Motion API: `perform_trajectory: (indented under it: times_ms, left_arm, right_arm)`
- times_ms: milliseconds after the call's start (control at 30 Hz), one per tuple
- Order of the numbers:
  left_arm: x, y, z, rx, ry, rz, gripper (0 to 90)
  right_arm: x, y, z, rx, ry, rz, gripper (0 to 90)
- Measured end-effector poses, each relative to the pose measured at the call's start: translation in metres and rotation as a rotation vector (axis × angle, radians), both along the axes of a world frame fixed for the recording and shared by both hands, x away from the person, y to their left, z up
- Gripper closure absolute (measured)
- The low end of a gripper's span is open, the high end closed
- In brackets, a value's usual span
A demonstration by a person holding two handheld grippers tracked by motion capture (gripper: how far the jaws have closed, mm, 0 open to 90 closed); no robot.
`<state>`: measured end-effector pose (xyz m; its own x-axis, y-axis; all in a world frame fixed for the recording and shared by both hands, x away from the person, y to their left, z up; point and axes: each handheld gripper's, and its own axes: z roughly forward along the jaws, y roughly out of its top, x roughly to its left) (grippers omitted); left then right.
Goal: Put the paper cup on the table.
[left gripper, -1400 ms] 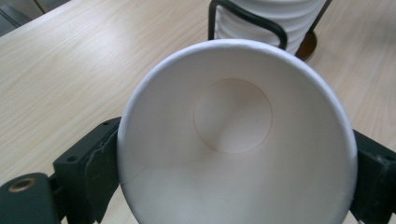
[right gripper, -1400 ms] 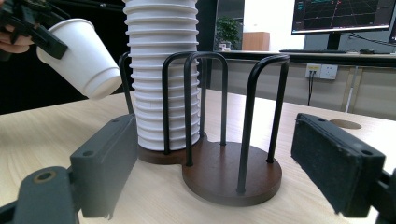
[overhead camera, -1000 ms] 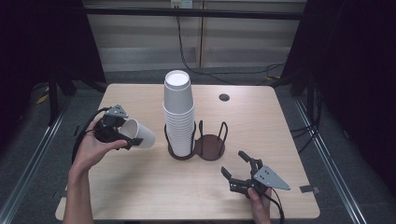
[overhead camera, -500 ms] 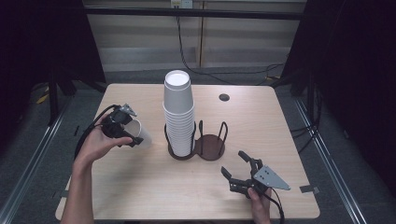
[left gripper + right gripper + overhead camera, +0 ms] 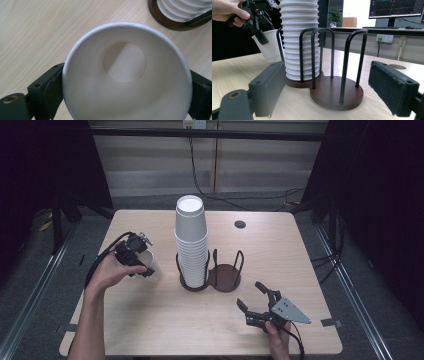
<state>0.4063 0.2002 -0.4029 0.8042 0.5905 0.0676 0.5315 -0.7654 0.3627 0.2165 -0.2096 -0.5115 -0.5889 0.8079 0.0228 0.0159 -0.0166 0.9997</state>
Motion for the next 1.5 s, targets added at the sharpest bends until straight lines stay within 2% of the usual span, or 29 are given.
perform_trajectory:
  times_ms: [33, 67, 133, 267, 367, 533, 900, 967, 1100, 1200, 1233, 1367, 1433, 1500]
  left_arm:
    - [0.001, 0.0, 0.0, 0.016, 0.007, -0.001, 7.5]
    - [0.002, -0.001, -0.001, 0.029, -0.003, 0.002, 7.5]
    - [0.003, -0.001, -0.002, 0.047, 0.011, 0.007, 7.4]
    - [0.006, -0.002, -0.007, 0.05, 0.026, 0.013, 7.2]
    - [0.007, -0.004, -0.011, 0.04, 0.011, 0.005, 6.1]
    - [0.008, -0.006, -0.012, 0.04, 0.01, 0.016, 5.0]
    - [0.013, -0.01, -0.02, 0.069, 0.022, 0.005, 3.4]
    - [0.012, -0.012, -0.022, 0.065, 0.026, 0.013, 3.3]
    - [0.013, -0.013, -0.027, 0.054, 0.03, -0.002, 3.0]
    - [0.013, -0.012, -0.029, 0.054, 0.028, 0.01, 5.0]
    - [0.012, -0.011, -0.032, 0.049, 0.036, 0.017, 4.9]
    - [0.011, -0.008, -0.034, 0.023, 0.023, 0.034, 4.9]
    - [0.01, -0.005, -0.038, -0.018, 0.021, 0.046, 5.1]
    - [0.009, -0.004, -0.039, -0.014, 0.021, 0.039, 6.7]
  right_arm:
    - [0.0, 0.0, 0.0, 0.0, 0.0, 0.0, 13.7]
    - [0.0, 0.0, 0.0, 0.0, 0.0, -0.001, 13.5]
    - [0.0, 0.0, 0.0, 0.0, 0.0, 0.0, 13.6]
    - [0.0, 0.0, 0.0, 0.0, 0.0, 0.0, 13.6]
    - [0.0, 0.0, 0.0, 0.0, 0.0, 0.0, 13.6]
    - [0.0, 0.0, 0.0, 0.0, 0.0, 0.0, 13.7]
    - [0.0, 0.0, 0.0, 0.0, 0.0, 0.0, 13.8]
    - [0.0, 0.0, 0.0, 0.0, 0.0, 0.0, 13.8]
    - [0.0, 0.0, 0.0, 0.0, 0.0, 0.0, 13.8]
    - [0.0, 0.0, 0.0, 0.0, 0.0, 0.0, 13.8]
    - [0.0, 0.0, 0.0, 0.0, 0.0, 0.0, 13.8]
    - [0.0, 0.0, 0.0, 0.0, 0.0, 0.0, 13.8]
    - [0.0, 0.0, 0.0, 0.0, 0.0, -0.001, 13.8]
    - [0.0, 0.0, 0.0, 0.0, 0.0, 0.0, 13.8]
